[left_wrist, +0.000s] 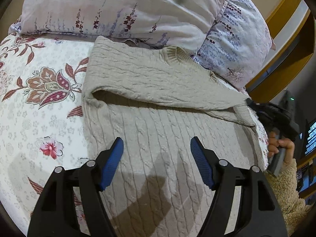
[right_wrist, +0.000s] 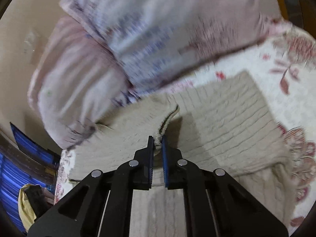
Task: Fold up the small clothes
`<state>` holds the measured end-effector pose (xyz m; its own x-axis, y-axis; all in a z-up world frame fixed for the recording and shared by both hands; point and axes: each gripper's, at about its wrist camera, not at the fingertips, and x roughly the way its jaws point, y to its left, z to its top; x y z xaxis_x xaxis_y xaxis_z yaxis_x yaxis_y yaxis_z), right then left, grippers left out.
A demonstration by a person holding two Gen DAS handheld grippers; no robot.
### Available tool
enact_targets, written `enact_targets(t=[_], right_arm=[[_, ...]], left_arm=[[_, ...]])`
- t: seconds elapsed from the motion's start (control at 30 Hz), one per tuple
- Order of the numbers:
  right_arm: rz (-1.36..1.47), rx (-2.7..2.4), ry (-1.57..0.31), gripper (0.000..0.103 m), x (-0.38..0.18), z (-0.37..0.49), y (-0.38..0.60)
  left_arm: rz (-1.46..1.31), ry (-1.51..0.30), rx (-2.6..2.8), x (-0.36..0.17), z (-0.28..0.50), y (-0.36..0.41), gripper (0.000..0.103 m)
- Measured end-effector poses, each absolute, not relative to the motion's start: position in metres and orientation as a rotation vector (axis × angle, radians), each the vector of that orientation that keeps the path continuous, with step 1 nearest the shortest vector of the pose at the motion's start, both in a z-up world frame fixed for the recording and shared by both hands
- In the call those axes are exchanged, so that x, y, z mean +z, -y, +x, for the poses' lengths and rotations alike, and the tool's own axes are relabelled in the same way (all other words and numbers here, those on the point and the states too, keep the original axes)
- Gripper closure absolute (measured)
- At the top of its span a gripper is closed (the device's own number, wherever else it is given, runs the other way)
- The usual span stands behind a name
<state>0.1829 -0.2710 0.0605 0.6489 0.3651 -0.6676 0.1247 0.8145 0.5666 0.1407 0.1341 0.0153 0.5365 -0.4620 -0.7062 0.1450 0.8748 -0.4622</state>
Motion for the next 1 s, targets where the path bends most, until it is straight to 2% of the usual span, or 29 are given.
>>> enact_targets(t=[0.43, 0.63, 0.67, 0.73, 0.77, 0.8, 1.0], right_arm=[[0.528, 0.051, -0.922, 0.095, 0.038, 0.166, 0.269], [0.495, 0.03, -1.004, 0.094, 0.021, 0.173, 0.268], [0.51, 0.04, -1.003, 0.088, 0.025, 0.171, 0.27], [0.54, 0.055, -0.997, 0.07, 0.03, 0.164, 0.277], [0.557, 0.062, -0.981, 0.057, 0.035, 0.157, 0.282], [0.567, 0.065, -0.966, 0.053, 0.039, 0.151, 0.286], [0.671, 0.043, -0.911, 0.053, 0.033, 0.092, 0.333]], left_arm=[[-0.379, -0.926, -0.385, 0.014, 0.137, -0.135, 0.029], [-0.397, -0.913, -0.394, 0.015, 0.133, -0.135, 0.025], [-0.409, -0.912, -0.403, 0.016, 0.131, -0.136, 0.024], [-0.435, -0.898, -0.415, 0.02, 0.123, -0.14, 0.021], [-0.441, -0.89, -0.411, 0.022, 0.119, -0.143, 0.018], [-0.447, -0.881, -0.404, 0.024, 0.115, -0.146, 0.018], [-0.5, -0.859, -0.353, 0.027, 0.085, -0.173, 0.018]])
